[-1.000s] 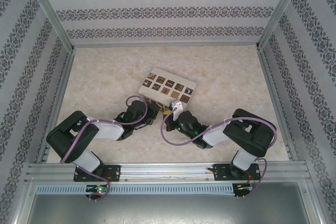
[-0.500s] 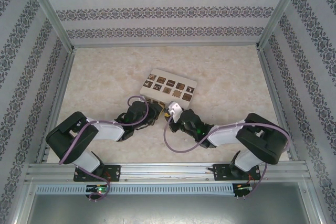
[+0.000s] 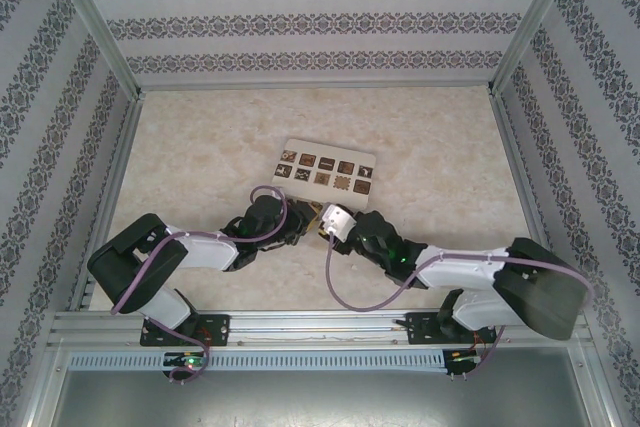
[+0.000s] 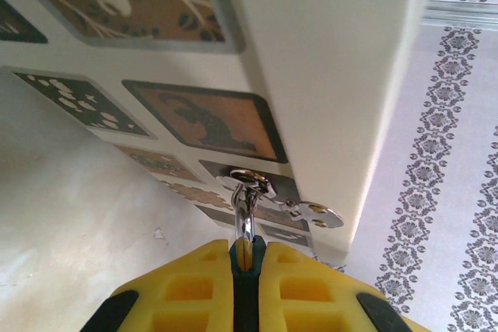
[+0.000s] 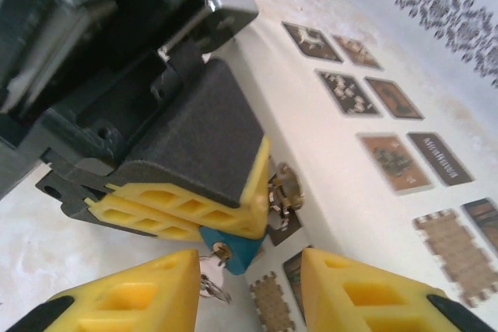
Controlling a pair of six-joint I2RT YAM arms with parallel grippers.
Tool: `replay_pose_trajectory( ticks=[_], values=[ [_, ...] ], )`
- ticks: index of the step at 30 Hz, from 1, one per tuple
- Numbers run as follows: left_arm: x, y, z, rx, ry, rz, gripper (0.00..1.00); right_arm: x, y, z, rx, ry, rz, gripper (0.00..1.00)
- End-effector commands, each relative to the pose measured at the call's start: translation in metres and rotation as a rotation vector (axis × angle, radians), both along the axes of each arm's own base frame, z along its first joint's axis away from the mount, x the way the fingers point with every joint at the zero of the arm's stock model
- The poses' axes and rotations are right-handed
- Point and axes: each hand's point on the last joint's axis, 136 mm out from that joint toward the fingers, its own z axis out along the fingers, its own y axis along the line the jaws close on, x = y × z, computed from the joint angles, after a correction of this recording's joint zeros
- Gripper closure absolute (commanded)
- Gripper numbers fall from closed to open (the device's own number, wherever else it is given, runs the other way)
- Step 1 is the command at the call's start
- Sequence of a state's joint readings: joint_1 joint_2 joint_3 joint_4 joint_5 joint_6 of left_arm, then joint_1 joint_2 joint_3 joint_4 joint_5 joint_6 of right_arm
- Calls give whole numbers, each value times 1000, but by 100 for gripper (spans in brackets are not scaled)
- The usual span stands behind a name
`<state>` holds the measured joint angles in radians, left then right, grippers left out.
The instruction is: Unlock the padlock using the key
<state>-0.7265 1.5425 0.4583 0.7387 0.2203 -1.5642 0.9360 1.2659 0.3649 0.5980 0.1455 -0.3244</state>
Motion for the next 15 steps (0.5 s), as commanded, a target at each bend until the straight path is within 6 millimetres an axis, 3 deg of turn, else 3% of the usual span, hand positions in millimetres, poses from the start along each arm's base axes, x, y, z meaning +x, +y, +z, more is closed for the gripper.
replay_pose_trajectory(
  ticks=[1, 6, 10, 15],
  values=[
    [-2, -11, 19, -38, -46, -35, 100, -9, -12, 2, -61, -25, 7, 56],
    [-4, -13, 19, -25, -56, -60, 100, -19, -22, 12, -43, -25, 24, 46],
    [-5, -14, 22, -7, -98, -89, 100, -20, -20, 16, -111, -48, 64, 44],
    [-6, -13, 28, -1, -176, -111, 100, -30, -14, 7, -153, -40, 129, 45]
  ],
)
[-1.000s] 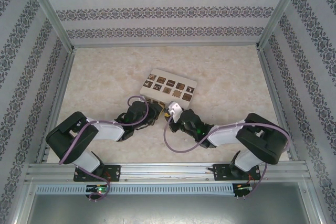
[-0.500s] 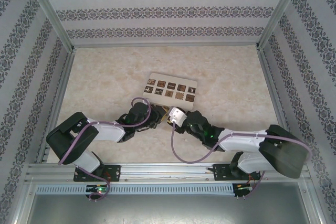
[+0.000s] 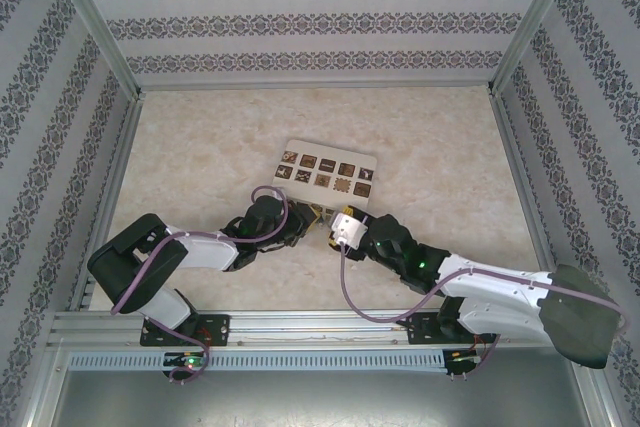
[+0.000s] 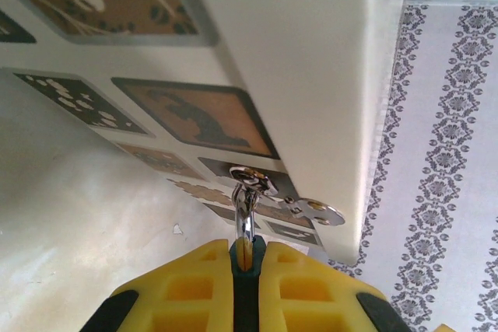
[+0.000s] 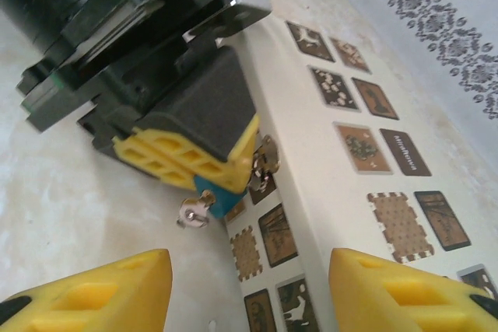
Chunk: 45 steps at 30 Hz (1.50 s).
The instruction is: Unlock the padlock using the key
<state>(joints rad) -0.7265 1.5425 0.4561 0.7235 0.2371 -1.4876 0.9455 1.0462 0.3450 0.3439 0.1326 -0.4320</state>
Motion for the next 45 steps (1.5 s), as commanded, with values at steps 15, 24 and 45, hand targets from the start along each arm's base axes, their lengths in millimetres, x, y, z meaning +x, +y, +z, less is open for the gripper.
replay_pose_trajectory(
  ticks=[15, 24, 45],
  values=[
    [-8, -15, 44, 53, -280, -178, 100, 5, 22, -16, -200, -40, 132, 36],
    [-9, -17, 49, 64, -314, -200, 100, 20, 27, -8, -176, -55, 126, 36],
    [-10, -20, 47, 48, -305, -210, 100, 48, 26, 5, -118, -51, 73, 45]
  ],
)
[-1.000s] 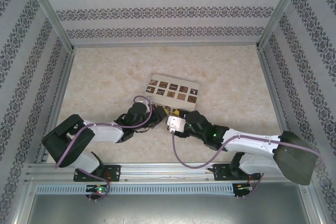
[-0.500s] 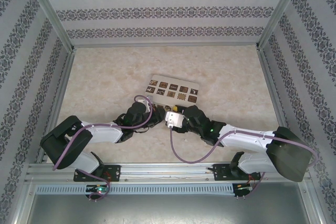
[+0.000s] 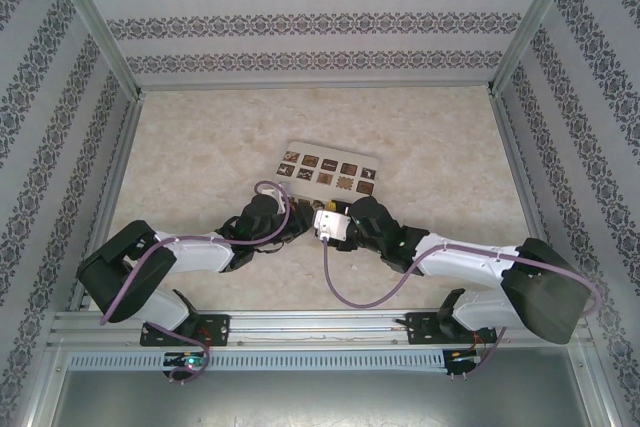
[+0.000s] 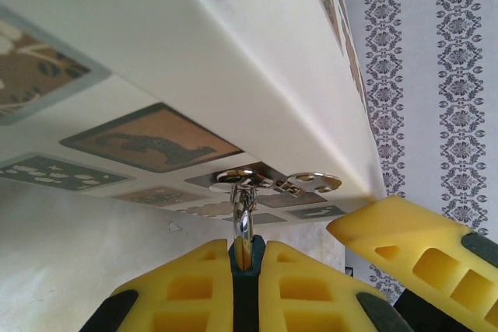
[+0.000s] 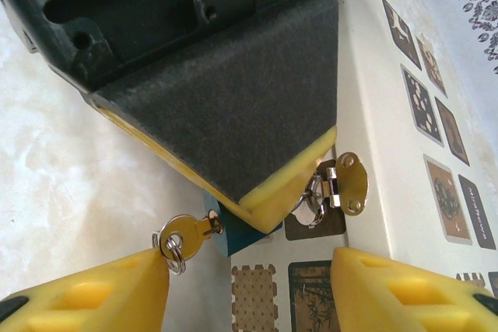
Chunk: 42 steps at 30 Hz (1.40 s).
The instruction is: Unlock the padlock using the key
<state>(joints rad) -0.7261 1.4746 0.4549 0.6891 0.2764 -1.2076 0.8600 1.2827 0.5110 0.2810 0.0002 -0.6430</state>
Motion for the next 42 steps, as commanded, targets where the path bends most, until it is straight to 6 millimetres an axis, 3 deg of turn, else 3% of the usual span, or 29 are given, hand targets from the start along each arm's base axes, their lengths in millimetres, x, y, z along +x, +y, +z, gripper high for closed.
replay_pose_trajectory(
  ticks=[1, 24, 42],
  values=[
    [-3, -18, 28, -70, -76, -75, 100, 23, 5, 26, 76, -47, -57, 45],
    [-6, -22, 23, -79, -37, -91, 100, 66, -1, 33, 49, -86, -131, 51],
    [16, 13, 32, -59, 35, 183, 100, -1, -4, 30, 65, -84, -70, 50]
  ],
)
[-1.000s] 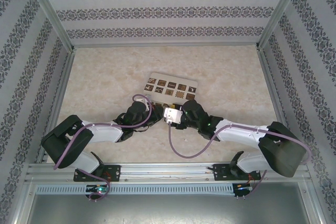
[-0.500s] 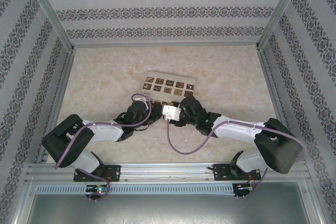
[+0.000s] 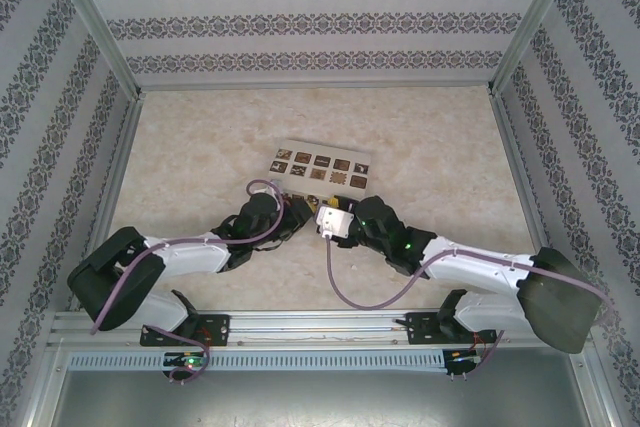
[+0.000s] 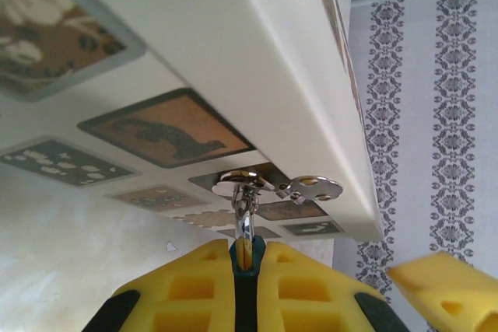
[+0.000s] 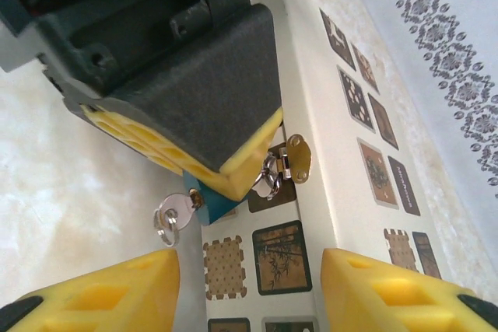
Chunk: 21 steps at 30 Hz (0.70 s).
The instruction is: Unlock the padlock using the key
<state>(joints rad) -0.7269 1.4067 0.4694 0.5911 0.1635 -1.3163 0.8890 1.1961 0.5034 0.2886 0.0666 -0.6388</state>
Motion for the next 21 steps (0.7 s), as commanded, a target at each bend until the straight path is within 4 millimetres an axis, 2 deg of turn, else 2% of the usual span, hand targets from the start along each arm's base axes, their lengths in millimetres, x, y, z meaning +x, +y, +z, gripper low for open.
replay_pose_trajectory(
  ticks=[1, 12, 21],
  values=[
    [6, -2, 24, -40, -22, 45, 100, -3, 0, 1, 17, -5, -33, 51],
    [7, -4, 27, -80, 5, 59, 100, -2, 30, -4, 8, 3, 15, 62],
    [7, -6, 29, -94, 16, 55, 100, 2, 37, -11, -2, 0, 5, 74]
  ],
)
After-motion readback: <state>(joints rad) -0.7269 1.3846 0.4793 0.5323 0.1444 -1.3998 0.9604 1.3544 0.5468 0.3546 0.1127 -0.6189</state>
